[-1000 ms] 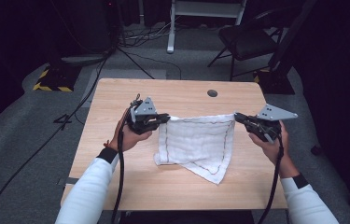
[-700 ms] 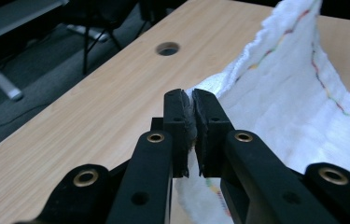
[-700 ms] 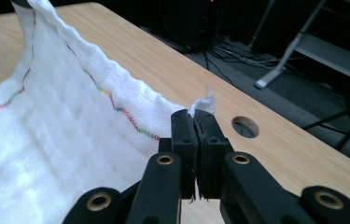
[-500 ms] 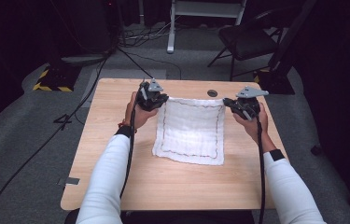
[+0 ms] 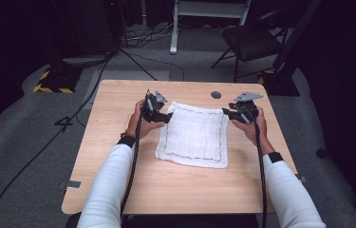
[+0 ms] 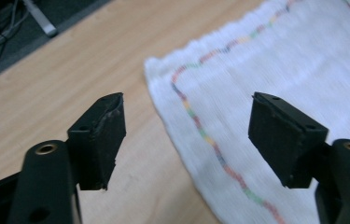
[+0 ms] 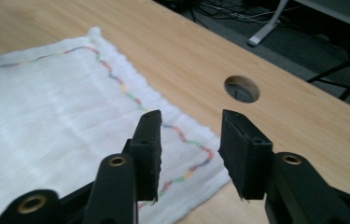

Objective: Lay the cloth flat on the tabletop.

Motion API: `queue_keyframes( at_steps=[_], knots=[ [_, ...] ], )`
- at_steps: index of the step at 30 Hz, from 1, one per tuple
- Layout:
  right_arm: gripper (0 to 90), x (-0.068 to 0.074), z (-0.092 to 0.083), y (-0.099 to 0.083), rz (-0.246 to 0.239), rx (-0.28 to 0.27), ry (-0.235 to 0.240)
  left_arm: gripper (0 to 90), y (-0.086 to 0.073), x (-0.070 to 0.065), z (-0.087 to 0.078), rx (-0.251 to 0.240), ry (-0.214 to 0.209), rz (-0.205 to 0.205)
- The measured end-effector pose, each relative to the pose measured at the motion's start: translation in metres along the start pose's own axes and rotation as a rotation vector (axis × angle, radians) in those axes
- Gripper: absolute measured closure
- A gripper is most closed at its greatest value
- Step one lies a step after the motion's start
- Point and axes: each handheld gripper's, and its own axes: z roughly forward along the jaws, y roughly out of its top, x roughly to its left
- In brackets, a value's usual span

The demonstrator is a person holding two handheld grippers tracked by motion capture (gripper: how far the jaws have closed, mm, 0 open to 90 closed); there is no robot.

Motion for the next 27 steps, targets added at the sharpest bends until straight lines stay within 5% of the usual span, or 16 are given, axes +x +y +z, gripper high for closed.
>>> queue_keyframes(
  at_steps=[8,12,18,20,27],
  knots=[
    [47.4,0.032,-0.017,-0.045,-0.086,0.089,0.153,26.6,-0.046,-0.032,-0.014,0.073,-0.115,0.089],
    [41.0,0.041,-0.021,-0.064,-0.107,0.151,0.185,25.5,-0.06,-0.049,-0.018,0.108,-0.122,0.135],
    [39.9,0.052,-0.032,-0.077,-0.115,0.154,0.243,25.6,-0.07,-0.054,-0.029,0.103,-0.153,0.121],
    [39.4,0.057,-0.035,-0.081,-0.125,0.16,0.26,26.3,-0.074,-0.057,-0.032,0.115,-0.152,0.144],
    [37.4,0.068,-0.039,-0.094,-0.175,0.196,0.238,28.5,-0.083,-0.06,-0.036,0.12,-0.172,0.115]
  ],
)
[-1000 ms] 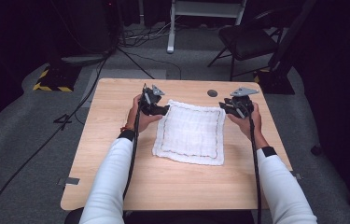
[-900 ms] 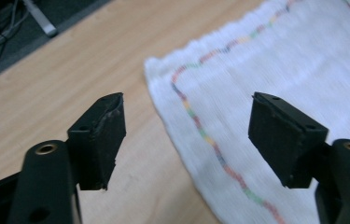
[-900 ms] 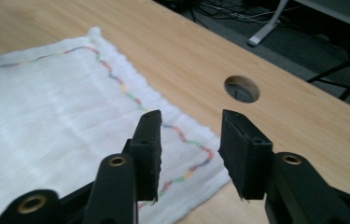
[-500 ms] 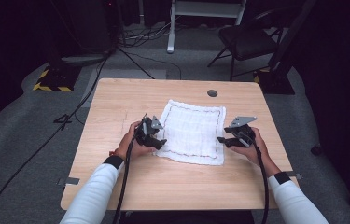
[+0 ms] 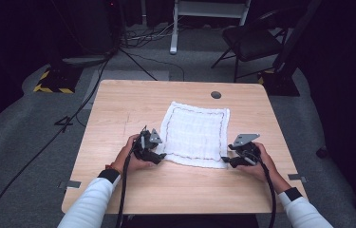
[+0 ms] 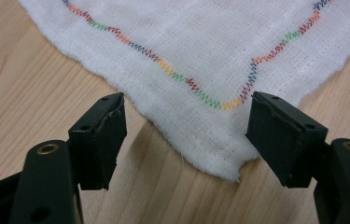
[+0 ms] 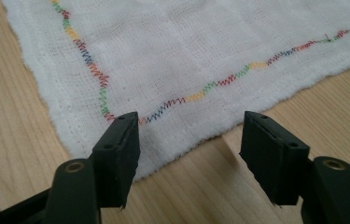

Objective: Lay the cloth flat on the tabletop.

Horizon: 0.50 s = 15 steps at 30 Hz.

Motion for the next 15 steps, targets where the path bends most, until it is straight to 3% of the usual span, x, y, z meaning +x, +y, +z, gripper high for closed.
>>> queue_keyframes(
  at_steps=[7,9,15],
  knots=[
    [36.8,0.001,-0.007,-0.013,0.042,-0.02,-0.019,44.4,-0.008,-0.009,-0.006,-0.022,-0.056,0.007],
    [36.5,0.002,-0.01,-0.016,0.043,-0.024,-0.024,56.1,-0.008,-0.014,-0.007,-0.021,-0.073,0.011],
    [37.0,0.007,-0.018,-0.024,0.041,-0.015,-0.044,57.6,-0.012,-0.028,-0.01,-0.023,-0.091,-0.013]
  ],
)
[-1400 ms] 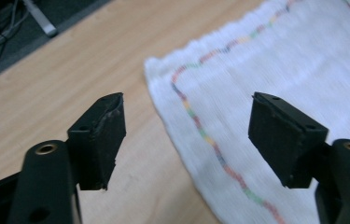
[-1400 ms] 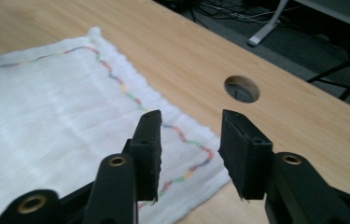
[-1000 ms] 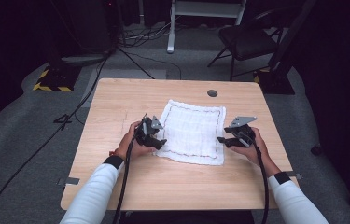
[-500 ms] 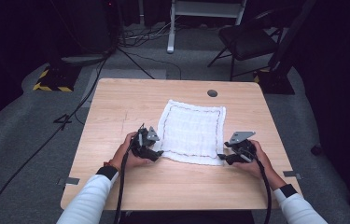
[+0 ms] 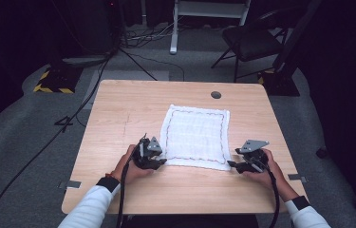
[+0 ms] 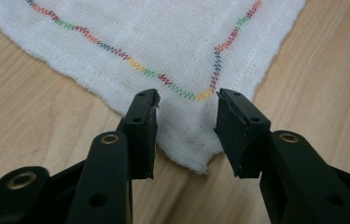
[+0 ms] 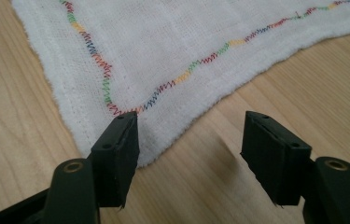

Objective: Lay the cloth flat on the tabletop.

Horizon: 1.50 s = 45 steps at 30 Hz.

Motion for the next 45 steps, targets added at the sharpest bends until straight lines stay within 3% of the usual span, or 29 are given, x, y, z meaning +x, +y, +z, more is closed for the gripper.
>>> queue_keyframes(
  at_steps=[4,11,13,15,17,20,24,27,34,38,40,45],
  knots=[
    [37.3,0.0,-0.006,-0.008,0.035,-0.008,0.01,56.4,-0.002,-0.011,-0.001,-0.004,-0.011,0.014],
    [37.6,0.006,-0.02,-0.022,0.033,0.009,0.007,51.7,-0.005,-0.034,-0.002,-0.013,-0.025,0.031],
    [38.2,0.007,-0.025,-0.026,0.028,0.011,0.012,45.3,-0.006,-0.041,-0.002,-0.003,-0.025,0.025],
    [39.0,0.007,-0.028,-0.03,0.03,0.01,0.009,33.3,-0.006,-0.047,-0.004,0.003,-0.013,0.047],
    [38.5,0.008,-0.032,-0.033,0.032,0.021,0.0,26.2,-0.006,-0.049,-0.008,-0.019,-0.023,0.055],
    [37.9,0.011,-0.037,-0.031,0.005,0.007,-0.035,22.6,-0.005,-0.041,-0.02,-0.072,-0.034,0.031],
    [37.7,0.019,-0.046,-0.018,-0.006,-0.098,-0.024,21.0,-0.001,-0.021,-0.028,-0.107,0.019,-0.012],
    [37.4,0.028,-0.044,-0.006,-0.031,-0.134,0.007,20.6,0.0,-0.006,-0.029,-0.104,0.03,-0.03],
    [35.3,0.044,-0.028,0.014,-0.079,-0.14,0.07,18.6,0.01,0.023,-0.022,-0.097,0.083,-0.055],
    [38.9,0.058,-0.017,0.031,-0.118,-0.185,0.099,21.0,0.015,0.028,-0.014,-0.085,0.177,-0.017],
    [40.9,0.07,-0.01,0.042,-0.154,-0.203,0.116,20.9,0.016,0.031,-0.011,-0.062,0.157,-0.029],
    [43.4,0.104,0.013,0.069,-0.243,-0.2,0.192,20.6,0.017,0.039,-0.015,-0.106,0.149,-0.07]
  ],
)
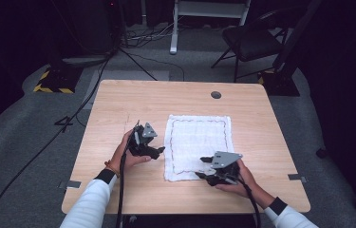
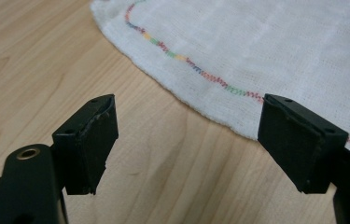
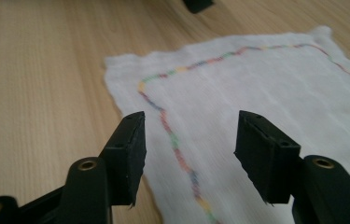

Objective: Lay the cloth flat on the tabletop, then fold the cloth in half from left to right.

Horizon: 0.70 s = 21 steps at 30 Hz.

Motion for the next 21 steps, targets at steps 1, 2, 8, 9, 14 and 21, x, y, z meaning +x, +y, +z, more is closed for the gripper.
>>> queue_keyframes(
  at_steps=[1,2,8,9,14,21],
  knots=[
    [43.8,0.004,0.007,0.005,-0.01,0.0,0.004,20.9,0.0,0.002,0.0,-0.006,-0.004,-0.009],
    [44.1,0.007,0.013,0.009,-0.025,0.001,0.013,21.0,0.0,0.003,0.0,-0.015,0.005,-0.008],
    [45.9,0.023,0.05,0.025,-0.078,0.019,0.088,22.2,0.0,0.009,0.005,-0.027,0.051,-0.005],
    [46.0,0.024,0.054,0.028,-0.079,0.015,0.102,22.3,0.002,0.009,0.007,-0.026,0.067,0.007],
    [48.4,0.028,0.078,0.036,-0.09,0.031,0.124,23.5,0.018,0.018,0.018,-0.047,0.033,-0.027],
    [49.2,0.027,0.09,0.039,-0.063,0.063,0.119,23.0,0.04,0.036,0.045,-0.081,0.019,-0.132]
  ],
)
